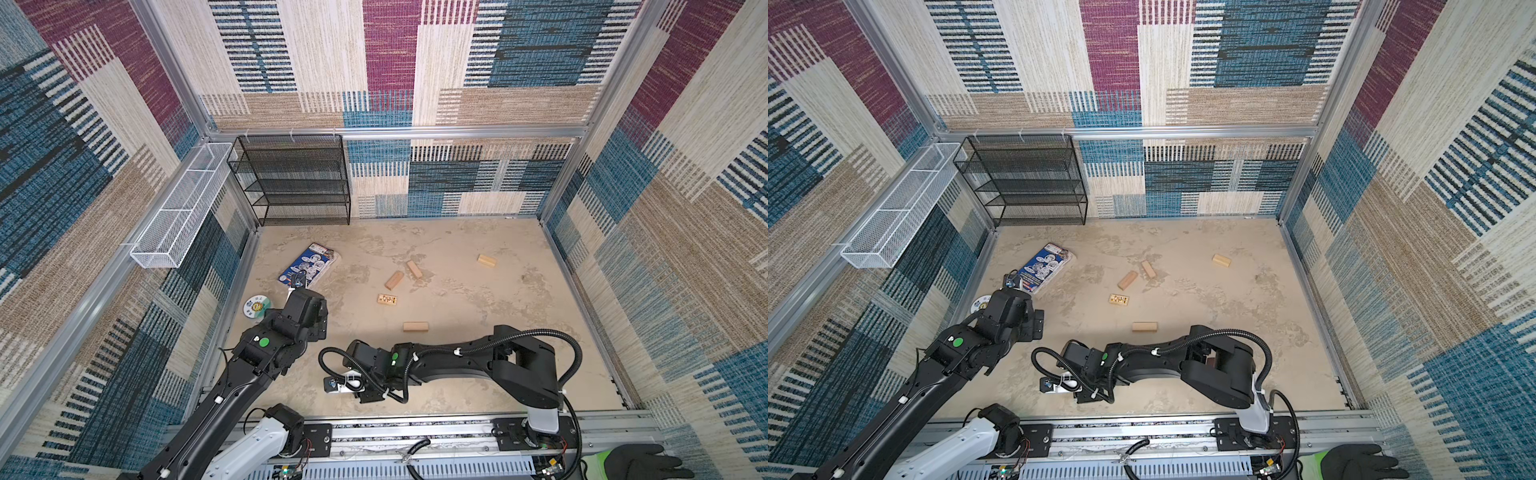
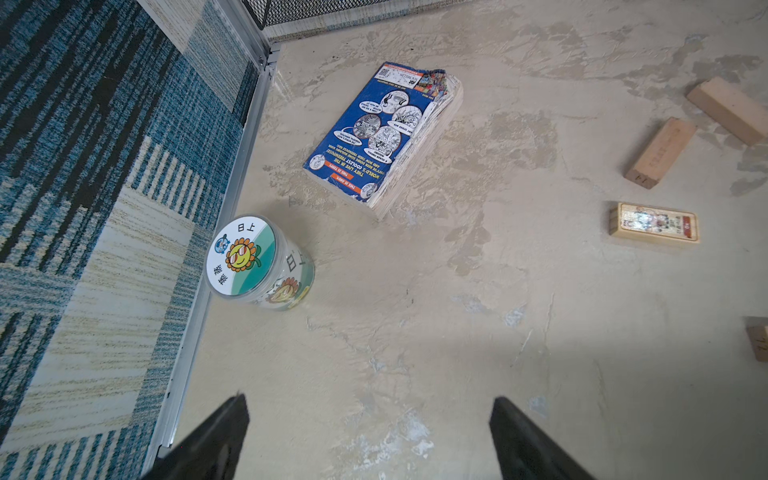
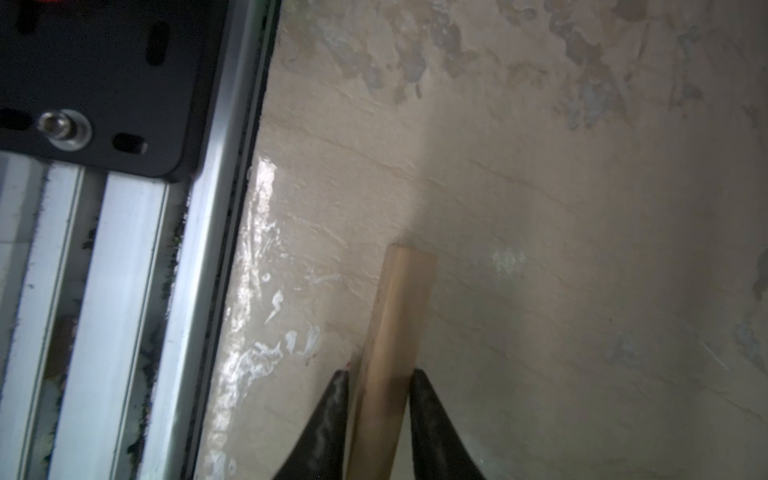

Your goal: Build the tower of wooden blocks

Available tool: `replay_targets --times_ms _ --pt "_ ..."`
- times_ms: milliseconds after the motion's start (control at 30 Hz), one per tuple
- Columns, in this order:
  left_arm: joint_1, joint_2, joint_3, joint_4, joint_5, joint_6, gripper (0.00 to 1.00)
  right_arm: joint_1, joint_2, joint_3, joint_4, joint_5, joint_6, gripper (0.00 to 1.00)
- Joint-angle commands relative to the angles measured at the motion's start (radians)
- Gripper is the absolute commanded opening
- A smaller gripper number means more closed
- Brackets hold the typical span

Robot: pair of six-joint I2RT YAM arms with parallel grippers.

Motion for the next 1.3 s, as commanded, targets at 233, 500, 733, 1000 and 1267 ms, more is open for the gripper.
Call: replay_targets --times_ms 233,500,733,1000,1267 --pt "0.003 -0.005 0.005 -0.001 -0.001 -0.016 0.95 0.002 -0.018 -0.022 0.021 0.102 0.037 0.17" --pt "0.003 -0.012 0.006 -0.001 0.004 -0.019 0.95 0.001 -0.098 -0.138 0.121 0.285 0.075 0.14" --pt "0.004 -0.012 0.005 -0.002 0.007 -0.018 0.95 0.021 -0.130 -0.207 0.140 0.380 0.092 0.19" --pt "0.005 -0.018 0.005 -0.001 0.007 -0.018 0.95 0.048 -0.179 -0.250 0.137 0.367 0.118 0.33" --pt "0.005 -0.021 0.005 -0.001 0.010 -0.019 0.95 0.051 -0.227 -0.281 0.142 0.268 0.126 0.41"
